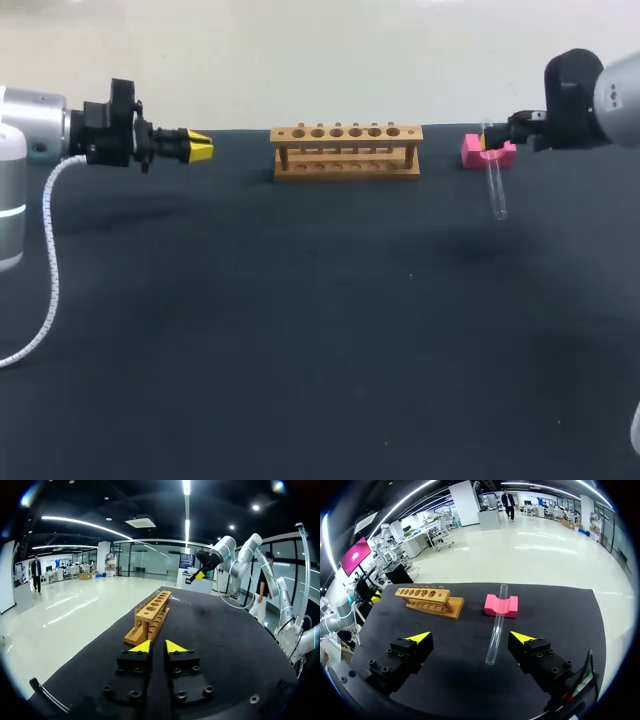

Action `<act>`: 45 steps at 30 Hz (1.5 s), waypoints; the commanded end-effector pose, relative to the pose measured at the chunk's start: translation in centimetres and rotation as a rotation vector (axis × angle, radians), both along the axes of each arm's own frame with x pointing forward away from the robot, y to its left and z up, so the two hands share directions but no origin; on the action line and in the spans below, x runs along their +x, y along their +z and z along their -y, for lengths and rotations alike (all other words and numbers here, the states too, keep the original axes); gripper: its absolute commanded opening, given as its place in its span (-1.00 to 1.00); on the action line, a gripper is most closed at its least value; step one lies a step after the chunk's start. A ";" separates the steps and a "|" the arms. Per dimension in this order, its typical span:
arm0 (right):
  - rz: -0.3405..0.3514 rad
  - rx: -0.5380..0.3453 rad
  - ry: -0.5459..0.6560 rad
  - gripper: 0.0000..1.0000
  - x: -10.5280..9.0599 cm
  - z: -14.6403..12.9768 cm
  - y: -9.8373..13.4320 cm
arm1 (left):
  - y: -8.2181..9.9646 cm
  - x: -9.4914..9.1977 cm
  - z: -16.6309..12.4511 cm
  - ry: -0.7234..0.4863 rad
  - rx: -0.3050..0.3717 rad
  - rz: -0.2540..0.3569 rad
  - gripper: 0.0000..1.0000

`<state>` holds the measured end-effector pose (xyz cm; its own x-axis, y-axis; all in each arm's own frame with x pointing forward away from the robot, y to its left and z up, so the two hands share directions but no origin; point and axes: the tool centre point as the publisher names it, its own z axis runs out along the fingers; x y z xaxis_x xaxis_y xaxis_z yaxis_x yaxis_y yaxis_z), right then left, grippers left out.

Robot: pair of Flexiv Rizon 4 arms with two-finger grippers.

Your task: Grasp the test tube, adjust it, and insert it.

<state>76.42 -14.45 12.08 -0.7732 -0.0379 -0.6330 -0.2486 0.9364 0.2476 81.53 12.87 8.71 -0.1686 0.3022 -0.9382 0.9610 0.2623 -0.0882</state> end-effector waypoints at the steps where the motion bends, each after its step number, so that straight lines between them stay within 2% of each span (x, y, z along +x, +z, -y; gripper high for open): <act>1: 0.310 0.040 -0.099 1.00 0.3 -0.4 -0.8 | -0.1 -0.1 0.0 0.002 -0.003 0.005 -1.00; 8: 0.419 0.002 -0.075 1.00 0.8 -0.2 -1.2 | -0.1 -0.1 0.0 0.002 -0.003 0.005 -1.00; 13: 0.460 0.010 -0.071 1.00 1.1 0.2 -1.8 | -0.1 -0.1 0.0 0.002 -0.003 0.005 -1.00; 16: 0.444 -0.001 -0.080 1.00 1.3 0.5 -2.3 | -0.1 -0.1 0.0 0.002 -0.003 0.005 -1.00; 17: 0.431 -0.009 -0.073 1.00 1.3 0.5 -2.3 | -0.1 -0.1 0.0 0.002 -0.003 0.005 -0.47; 18: 0.431 -0.009 -0.073 1.00 1.3 0.5 -2.3 | -0.1 -0.1 0.0 0.002 -0.003 0.005 0.42; 19: 0.431 -0.009 -0.073 1.00 1.3 0.5 -2.3 | -0.1 -0.1 0.0 0.002 -0.003 0.005 1.00; 39: 0.431 -0.009 -0.073 1.00 1.3 0.5 -2.3 | -0.1 -0.1 0.0 0.002 -0.003 0.005 1.00; 42: 0.447 -0.011 -0.128 1.00 1.9 0.2 -2.9 | -0.1 -0.1 0.0 0.002 -0.003 0.005 1.00; 45: 0.425 -0.043 -0.176 1.00 2.6 0.0 -3.2 | -0.1 -0.1 0.0 0.002 -0.003 0.005 1.00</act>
